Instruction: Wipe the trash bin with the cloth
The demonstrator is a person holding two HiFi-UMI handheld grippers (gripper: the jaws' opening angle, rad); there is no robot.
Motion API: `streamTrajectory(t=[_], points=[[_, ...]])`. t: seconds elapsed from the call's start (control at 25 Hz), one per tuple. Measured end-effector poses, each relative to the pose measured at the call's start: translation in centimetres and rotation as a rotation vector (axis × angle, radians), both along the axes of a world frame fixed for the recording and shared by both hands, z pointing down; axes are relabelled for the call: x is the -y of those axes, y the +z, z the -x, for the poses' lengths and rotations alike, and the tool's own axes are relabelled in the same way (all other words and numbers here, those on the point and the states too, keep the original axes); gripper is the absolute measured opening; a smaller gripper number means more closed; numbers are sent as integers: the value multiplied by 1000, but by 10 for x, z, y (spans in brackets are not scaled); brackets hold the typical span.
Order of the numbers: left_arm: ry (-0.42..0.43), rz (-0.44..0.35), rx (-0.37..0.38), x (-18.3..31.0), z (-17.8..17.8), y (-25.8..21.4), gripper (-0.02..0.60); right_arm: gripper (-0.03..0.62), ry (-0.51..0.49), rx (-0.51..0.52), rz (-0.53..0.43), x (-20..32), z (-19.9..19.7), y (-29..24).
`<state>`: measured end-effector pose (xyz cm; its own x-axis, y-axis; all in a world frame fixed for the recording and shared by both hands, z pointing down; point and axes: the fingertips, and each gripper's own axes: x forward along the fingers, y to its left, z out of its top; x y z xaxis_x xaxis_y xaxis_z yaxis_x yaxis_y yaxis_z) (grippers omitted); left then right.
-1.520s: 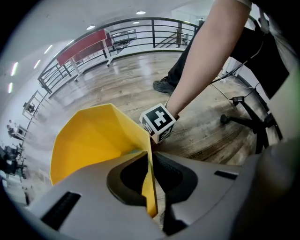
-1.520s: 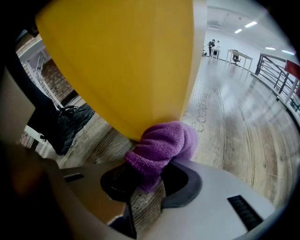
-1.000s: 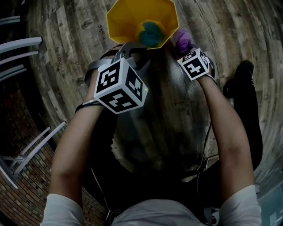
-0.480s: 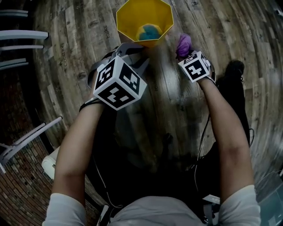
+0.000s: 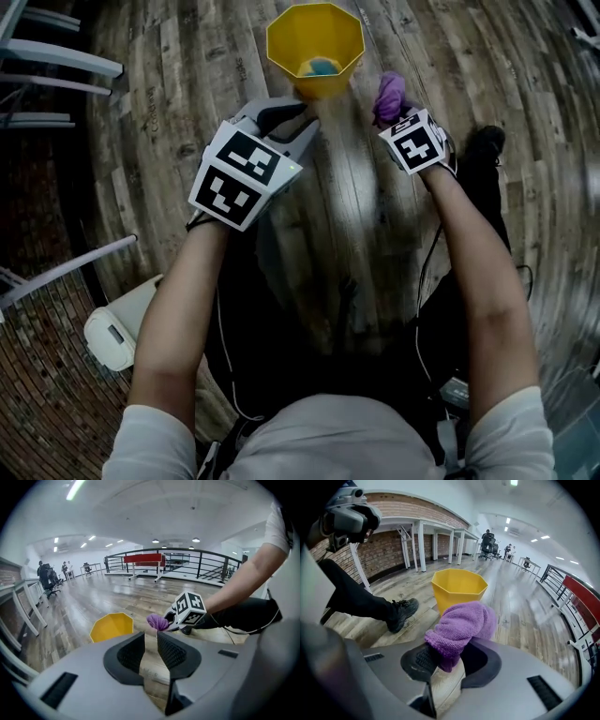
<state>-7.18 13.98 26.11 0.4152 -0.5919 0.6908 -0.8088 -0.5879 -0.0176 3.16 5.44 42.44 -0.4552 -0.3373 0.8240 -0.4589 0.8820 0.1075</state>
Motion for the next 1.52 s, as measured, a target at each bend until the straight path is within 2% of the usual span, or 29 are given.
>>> streamTrajectory(t=[0.2,0.44,0.92,1.52], points=[[-90,-61,-88,-27,2,-48,86,107,-1,30,-23,-25,-2,-49],[-152,-98,-108,-56,10,-80,84,107,-13,44,-69,-43,-2,-97],[-181,-120,-127,-75,6,-111,84,107,-33,44,-93,-65,-16,-142],[-187,-127,-174,-85,4,-124,84,109,16,78,-97,-68,-29,-179]])
